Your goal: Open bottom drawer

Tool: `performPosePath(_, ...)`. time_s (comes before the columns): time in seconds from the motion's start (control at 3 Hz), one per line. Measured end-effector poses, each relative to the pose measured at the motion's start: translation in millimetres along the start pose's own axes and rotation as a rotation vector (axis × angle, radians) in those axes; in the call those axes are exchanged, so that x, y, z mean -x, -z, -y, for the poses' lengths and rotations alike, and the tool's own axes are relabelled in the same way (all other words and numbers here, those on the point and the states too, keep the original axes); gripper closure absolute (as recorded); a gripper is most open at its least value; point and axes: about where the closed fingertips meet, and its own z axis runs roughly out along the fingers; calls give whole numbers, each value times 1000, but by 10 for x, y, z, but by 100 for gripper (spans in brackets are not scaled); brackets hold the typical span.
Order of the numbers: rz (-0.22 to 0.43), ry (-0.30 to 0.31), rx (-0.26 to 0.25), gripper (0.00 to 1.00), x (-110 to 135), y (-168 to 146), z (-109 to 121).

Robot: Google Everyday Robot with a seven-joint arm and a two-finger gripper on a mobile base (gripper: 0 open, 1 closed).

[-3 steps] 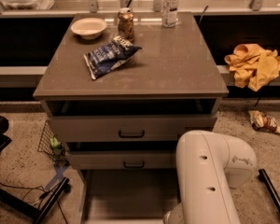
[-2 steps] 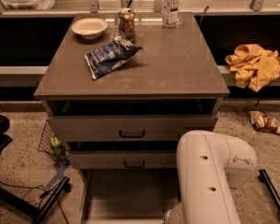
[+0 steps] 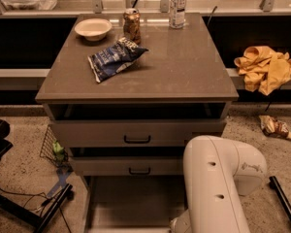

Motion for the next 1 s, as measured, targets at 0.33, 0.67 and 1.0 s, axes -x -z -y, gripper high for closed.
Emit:
performPosePath(0.33,1,0,1,7,5,-5,-5)
performPosePath(0.67,1,0,2,0,8,-8,-10)
performPosePath(1.0,1,0,2,0,9,-8,-10)
